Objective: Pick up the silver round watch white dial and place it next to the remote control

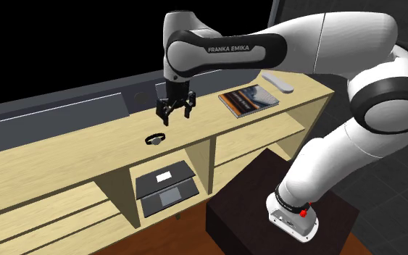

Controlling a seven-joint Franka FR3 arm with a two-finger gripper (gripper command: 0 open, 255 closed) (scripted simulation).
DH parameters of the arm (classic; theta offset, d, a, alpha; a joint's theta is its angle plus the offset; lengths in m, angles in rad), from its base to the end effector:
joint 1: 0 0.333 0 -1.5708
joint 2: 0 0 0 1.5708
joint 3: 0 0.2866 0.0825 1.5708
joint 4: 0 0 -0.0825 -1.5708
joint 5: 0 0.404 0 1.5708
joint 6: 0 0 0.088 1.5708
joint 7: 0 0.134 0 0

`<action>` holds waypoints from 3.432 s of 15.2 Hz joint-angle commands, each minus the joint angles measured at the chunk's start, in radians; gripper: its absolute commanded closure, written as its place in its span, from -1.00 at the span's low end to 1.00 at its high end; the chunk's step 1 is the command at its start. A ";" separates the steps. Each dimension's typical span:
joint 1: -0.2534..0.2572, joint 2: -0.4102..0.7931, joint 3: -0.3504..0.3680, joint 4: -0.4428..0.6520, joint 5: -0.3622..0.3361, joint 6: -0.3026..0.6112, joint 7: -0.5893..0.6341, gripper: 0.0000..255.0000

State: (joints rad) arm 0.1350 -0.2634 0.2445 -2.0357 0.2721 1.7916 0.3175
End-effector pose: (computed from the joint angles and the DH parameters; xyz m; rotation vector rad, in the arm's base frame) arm 0.4606 0.2227 0.4969 -2.9450 0.0057 0.0823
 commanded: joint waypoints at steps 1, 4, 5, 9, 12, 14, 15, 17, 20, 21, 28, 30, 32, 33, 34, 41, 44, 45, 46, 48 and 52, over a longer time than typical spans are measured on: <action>0.009 0.066 0.021 0.060 0.006 0.005 0.040 -1.00; 0.027 0.168 0.054 0.155 0.007 0.013 0.103 -1.00; 0.034 0.203 0.063 0.189 0.006 0.014 0.124 -1.00; 0.057 0.304 0.088 0.278 -0.003 0.027 0.183 -1.00; 0.063 0.307 0.092 0.243 -0.001 0.066 0.181 -1.00; 0.066 0.311 0.095 0.221 -0.001 0.092 0.181 -1.00; 0.068 0.313 0.097 0.211 0.000 0.105 0.181 -1.00; 0.069 0.314 0.098 0.205 0.000 0.113 0.181 -1.00; 0.069 0.314 0.098 0.205 0.000 0.113 0.181 -1.00; 0.069 0.314 0.098 0.205 0.000 0.113 0.181 -1.00; 0.069 0.314 0.098 0.205 0.000 0.113 0.181 1.00; 0.069 0.314 0.098 0.204 0.000 0.113 0.181 1.00; 0.069 0.314 0.098 0.204 0.000 0.114 0.181 1.00; 0.069 0.314 0.098 0.205 0.000 0.113 0.181 1.00; 0.068 0.312 0.097 0.216 -0.001 0.100 0.183 1.00; 0.066 0.307 0.096 0.303 -0.006 0.011 0.205 1.00; 0.066 0.309 0.095 0.345 -0.008 -0.028 0.215 1.00; 0.066 0.310 0.095 0.359 -0.009 -0.041 0.218 1.00; 0.066 0.311 0.095 0.374 -0.010 -0.054 0.222 1.00; 0.066 0.314 0.095 0.404 -0.013 -0.081 0.229 1.00; 0.066 0.324 0.095 0.469 -0.017 -0.135 0.244 1.00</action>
State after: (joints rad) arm 0.2011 0.0605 0.3398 -1.5795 0.2549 1.6701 0.5580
